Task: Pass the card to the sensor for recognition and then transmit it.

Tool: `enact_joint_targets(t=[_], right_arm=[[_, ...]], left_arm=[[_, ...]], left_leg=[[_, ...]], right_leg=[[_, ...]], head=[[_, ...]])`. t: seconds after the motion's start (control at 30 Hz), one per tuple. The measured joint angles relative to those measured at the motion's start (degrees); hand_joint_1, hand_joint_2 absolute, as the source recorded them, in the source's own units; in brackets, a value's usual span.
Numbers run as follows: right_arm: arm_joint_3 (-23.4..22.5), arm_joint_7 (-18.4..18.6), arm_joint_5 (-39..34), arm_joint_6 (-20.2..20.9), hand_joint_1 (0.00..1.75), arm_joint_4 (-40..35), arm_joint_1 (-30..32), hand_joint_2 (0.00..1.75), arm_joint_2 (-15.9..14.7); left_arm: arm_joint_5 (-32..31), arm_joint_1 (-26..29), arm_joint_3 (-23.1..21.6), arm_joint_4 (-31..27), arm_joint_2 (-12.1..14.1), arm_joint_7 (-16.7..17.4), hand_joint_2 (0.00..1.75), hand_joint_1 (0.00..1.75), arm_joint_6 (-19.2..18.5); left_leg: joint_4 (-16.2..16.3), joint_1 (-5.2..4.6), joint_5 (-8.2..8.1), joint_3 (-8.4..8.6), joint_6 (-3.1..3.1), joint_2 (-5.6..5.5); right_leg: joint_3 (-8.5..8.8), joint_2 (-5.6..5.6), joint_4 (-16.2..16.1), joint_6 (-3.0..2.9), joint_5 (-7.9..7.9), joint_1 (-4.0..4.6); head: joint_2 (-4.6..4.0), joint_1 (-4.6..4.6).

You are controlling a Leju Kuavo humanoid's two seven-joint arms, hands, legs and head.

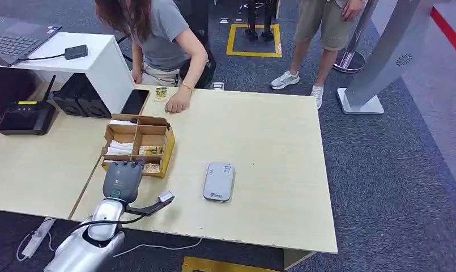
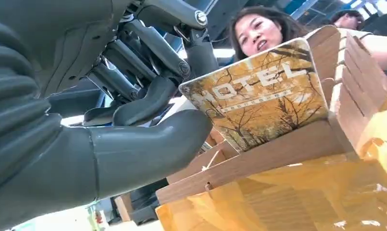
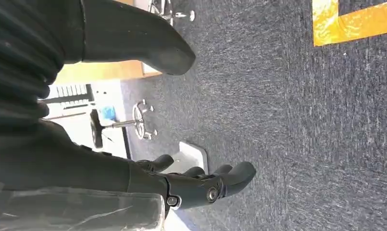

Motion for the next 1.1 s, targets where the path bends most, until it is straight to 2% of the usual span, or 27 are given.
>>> enact_joint_targets(t=[0.17, 0.2, 0.33, 0.53, 0.77, 1.1], right_arm=[[0.02, -0.15, 0.13, 0.13, 0.00, 0.00, -0.02, 1.75, 0.00], [0.02, -0.15, 0.13, 0.11, 0.00, 0.00, -0.03, 1.75, 0.00], [0.07, -0.15, 0.33, 0.09, 0.00, 0.00, -0.01, 1.75, 0.00], [0.33, -0.15, 1.09, 0.05, 0.00, 0.02, -0.03, 1.75, 0.00], [0.96, -0.15, 1.66, 0.11, 0.00, 0.09, -0.11, 1.75, 0.04], [1.44, -0.15, 1.68, 0.13, 0.00, 0.11, -0.13, 1.75, 0.11]], left_arm=[[0.00, -0.01, -0.92, 0.02, 0.57, 2.33, 1.75, 1.75, 1.47], [-0.02, -0.10, -1.52, 0.02, 0.96, 3.89, 1.75, 1.75, 2.10], [-0.02, -1.13, -5.87, -1.94, 3.67, 10.46, 1.75, 1.75, 4.38], [-0.02, -3.44, -10.29, -6.79, 7.76, 14.02, 1.75, 1.75, 5.73], [-0.04, -8.76, -13.81, -12.45, 11.91, 15.55, 1.75, 1.75, 6.19], [-0.04, -10.53, -15.65, -14.75, 13.47, 15.57, 1.75, 1.75, 6.23]], left_leg=[[0.00, 0.00, 0.00, 0.00, 0.00, 0.00], [0.00, 0.00, 0.00, 0.00, 0.00, 0.00], [0.00, 0.01, 0.00, 0.00, 0.00, 0.01], [0.00, 0.02, 0.01, 0.00, 0.01, 0.00], [0.00, 0.00, 0.02, 0.01, 0.01, 0.00], [0.00, 0.00, 0.01, 0.00, 0.01, 0.00]], right_leg=[[0.00, 0.00, 0.00, 0.00, 0.00, 0.00], [-0.01, 0.00, 0.00, 0.00, 0.00, 0.00], [-0.02, 0.00, 0.00, 0.00, 0.00, 0.00], [-0.02, 0.00, 0.00, 0.00, 0.00, 0.01], [0.00, 0.01, 0.01, 0.00, 0.01, 0.00], [-0.01, 0.00, 0.00, 0.00, 0.00, 0.00]], head=[[0.00, 0.00], [0.00, -0.02], [0.00, -0.02], [0.00, 0.00], [0.00, -0.02], [0.00, 0.00]])
